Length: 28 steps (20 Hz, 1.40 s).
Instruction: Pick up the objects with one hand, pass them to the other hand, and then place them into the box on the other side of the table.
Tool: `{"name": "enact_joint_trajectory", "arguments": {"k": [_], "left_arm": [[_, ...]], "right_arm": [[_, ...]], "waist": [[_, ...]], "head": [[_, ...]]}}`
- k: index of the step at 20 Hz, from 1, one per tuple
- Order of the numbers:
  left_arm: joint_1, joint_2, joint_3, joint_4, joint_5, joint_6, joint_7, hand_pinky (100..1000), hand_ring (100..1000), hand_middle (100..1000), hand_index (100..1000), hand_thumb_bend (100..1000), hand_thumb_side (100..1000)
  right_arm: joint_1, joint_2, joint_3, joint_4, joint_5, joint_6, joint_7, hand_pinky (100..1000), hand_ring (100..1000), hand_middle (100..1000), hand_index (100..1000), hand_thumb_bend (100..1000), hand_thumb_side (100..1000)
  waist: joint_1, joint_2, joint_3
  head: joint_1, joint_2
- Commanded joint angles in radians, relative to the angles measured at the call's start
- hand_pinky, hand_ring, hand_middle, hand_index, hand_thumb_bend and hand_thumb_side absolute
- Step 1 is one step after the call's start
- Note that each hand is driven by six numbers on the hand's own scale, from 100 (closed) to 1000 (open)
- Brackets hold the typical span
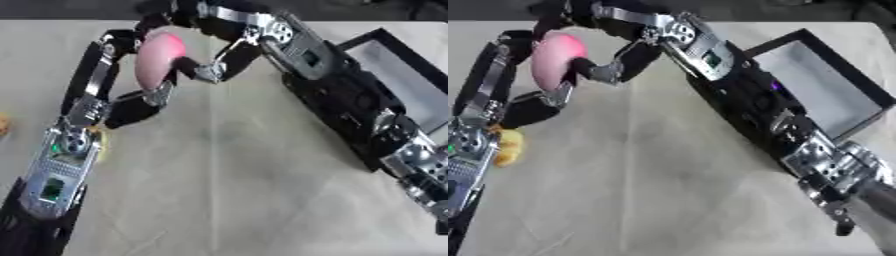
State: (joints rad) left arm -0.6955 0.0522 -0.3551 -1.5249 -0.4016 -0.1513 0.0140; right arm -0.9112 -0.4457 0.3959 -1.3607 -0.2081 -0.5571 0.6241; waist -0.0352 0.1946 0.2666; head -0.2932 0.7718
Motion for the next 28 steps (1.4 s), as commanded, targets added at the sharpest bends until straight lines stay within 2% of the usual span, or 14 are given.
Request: {"name": "enact_joint_trajectory", "arguments": {"k": [1,7,12,17,28], "left_arm": [[-0.02,0.006,0.0,-0.031,0.012,-0.005,0.01,714,564,443,407,100,136],[-0.021,0.006,-0.003,-0.037,0.024,-0.009,0.015,712,562,441,406,100,134],[-0.021,0.005,-0.006,-0.041,0.036,-0.014,0.018,711,562,439,405,100,134],[-0.02,0.005,-0.008,-0.042,0.037,-0.014,0.015,713,563,439,405,100,134],[-0.019,-0.001,-0.015,-0.043,0.041,-0.01,-0.008,715,566,441,408,100,143]], "right_arm": [[-0.013,-0.024,-0.013,0.009,0.026,-0.273,0.26,975,922,815,985,100,199],[-0.009,-0.021,-0.014,0.026,0.056,-0.289,0.25,975,921,809,973,100,200],[-0.007,-0.018,-0.012,0.035,0.065,-0.288,0.242,970,906,756,898,100,190],[-0.006,-0.016,-0.003,0.035,0.042,-0.258,0.247,958,864,683,842,100,199],[-0.007,-0.012,0.002,0.018,-0.01,-0.193,0.276,955,831,642,819,100,198]], "waist": [[0.011,-0.001,-0.001],[0.011,0.0,-0.001],[0.011,0.001,0.0],[0.011,0.002,0.0],[0.011,0.006,0.003]], "head": [[-0.001,-0.002],[-0.004,-0.002],[-0.006,-0.002],[-0.01,-0.002],[-0.016,-0.002]]}}
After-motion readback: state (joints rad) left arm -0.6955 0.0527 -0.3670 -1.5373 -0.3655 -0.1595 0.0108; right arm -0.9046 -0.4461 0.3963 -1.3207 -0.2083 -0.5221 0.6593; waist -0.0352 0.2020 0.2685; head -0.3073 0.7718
